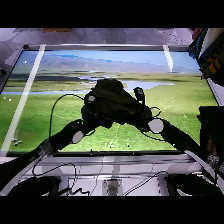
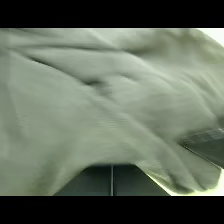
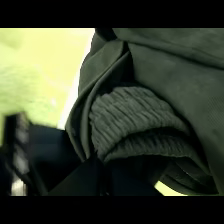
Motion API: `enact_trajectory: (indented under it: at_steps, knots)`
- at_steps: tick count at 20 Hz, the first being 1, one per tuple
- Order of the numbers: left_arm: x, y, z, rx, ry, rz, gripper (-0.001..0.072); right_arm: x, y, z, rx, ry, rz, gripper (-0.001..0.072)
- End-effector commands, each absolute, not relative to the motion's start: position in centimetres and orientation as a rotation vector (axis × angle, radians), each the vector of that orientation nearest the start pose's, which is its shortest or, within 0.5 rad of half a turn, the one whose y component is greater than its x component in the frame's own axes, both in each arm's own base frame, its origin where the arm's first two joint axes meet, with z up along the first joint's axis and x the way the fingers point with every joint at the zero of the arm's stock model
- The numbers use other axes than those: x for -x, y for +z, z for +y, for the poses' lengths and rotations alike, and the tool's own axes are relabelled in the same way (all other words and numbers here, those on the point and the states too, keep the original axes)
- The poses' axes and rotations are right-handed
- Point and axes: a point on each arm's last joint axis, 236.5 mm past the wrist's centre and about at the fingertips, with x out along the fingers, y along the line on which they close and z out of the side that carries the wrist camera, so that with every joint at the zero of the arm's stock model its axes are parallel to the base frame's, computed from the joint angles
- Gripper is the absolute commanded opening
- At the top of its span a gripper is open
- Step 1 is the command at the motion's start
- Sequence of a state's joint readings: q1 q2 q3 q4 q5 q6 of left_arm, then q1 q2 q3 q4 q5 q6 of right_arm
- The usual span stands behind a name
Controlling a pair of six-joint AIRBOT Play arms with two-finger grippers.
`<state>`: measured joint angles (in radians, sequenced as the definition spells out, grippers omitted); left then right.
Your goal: Fold the clothes and pants, and hang the long-sleeved shirts on hangers.
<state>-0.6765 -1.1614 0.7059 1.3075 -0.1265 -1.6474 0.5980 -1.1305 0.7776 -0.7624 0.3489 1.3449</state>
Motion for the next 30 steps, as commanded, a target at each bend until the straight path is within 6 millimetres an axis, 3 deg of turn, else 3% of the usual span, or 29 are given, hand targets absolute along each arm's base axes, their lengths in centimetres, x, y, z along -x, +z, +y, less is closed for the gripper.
enact_trajectory:
  at_steps: [1,4,6,8,10,12,13,15,17,19,21,23,24,25,26,28,30]
  knots:
    - [-36.4,2.7,-24.4,0.15,-0.496,0.68,0.0007,-33.5,4.2,30.0,-0.298,0.662,0.806,0.0032]
    - [-37.2,6.0,-19.5,0.038,-0.435,0.609,0.0008,-34.5,7.9,30.6,-0.127,0.728,0.736,0.003]
    - [-37.5,10.0,-15.4,-0.031,-0.366,0.509,0.0008,-35.3,10.3,30.8,-0.003,0.759,0.712,0.003]
    - [-37.2,13.6,-11.2,-0.046,-0.279,0.432,0.0007,-36.5,12.4,31.3,0.048,0.769,0.68,0.003]
    - [-36.0,15.5,-7.6,-0.023,-0.194,0.411,0.0008,-37.7,14.6,32.2,0.038,0.775,0.635,0.003]
    - [-34.4,14.9,-5.3,-0.018,-0.139,0.474,0.0008,-37.7,14.6,34.2,0.041,0.812,0.653,0.003]
    - [-33.6,14.0,-4.8,-0.019,-0.126,0.525,0.0009,-37.0,13.2,35.6,0.054,0.841,0.691,0.003]
    - [-32.3,12.3,-4.5,-0.024,-0.119,0.616,0.0009,-34.2,8.9,39.0,0.074,0.914,0.81,0.0031]
    - [-31.8,11.7,-4.4,-0.028,-0.118,0.647,0.0009,-30.0,5.4,42.6,0.076,1.004,0.924,0.0031]
    - [-31.9,11.8,-4.3,-0.035,-0.114,0.641,0.0009,-26.6,4.3,45.0,0.151,1.094,0.928,0.0031]
    - [-32.0,11.8,-4.3,-0.034,-0.114,0.639,0.0009,-24.9,4.5,45.9,0.267,1.171,0.863,0.0031]
    - [-31.9,11.6,-4.4,-0.032,-0.116,0.648,0.0014,-26.3,5.0,45.6,0.319,1.144,0.808,0.0032]
    - [-31.8,11.3,-4.5,-0.025,-0.119,0.661,0.0122,-27.7,5.3,45.1,0.329,1.118,0.786,0.0032]
    - [-31.6,10.9,-4.5,-0.022,-0.12,0.676,0.0417,-29.2,5.7,44.4,0.319,1.087,0.775,0.0032]
    - [-31.2,10.2,-4.5,-0.021,-0.121,0.706,0.0618,-31.1,6.0,43.3,0.299,1.048,0.77,0.0032]
    - [-29.6,7.4,-4.2,-0.032,-0.114,0.816,0.0553,-35.0,6.1,40.2,0.218,0.939,0.797,0.0033]
    - [-27.0,3.4,-4.3,-0.02,-0.12,0.962,0.0552,-38.4,5.8,36.5,0.147,0.837,0.838,0.0032]
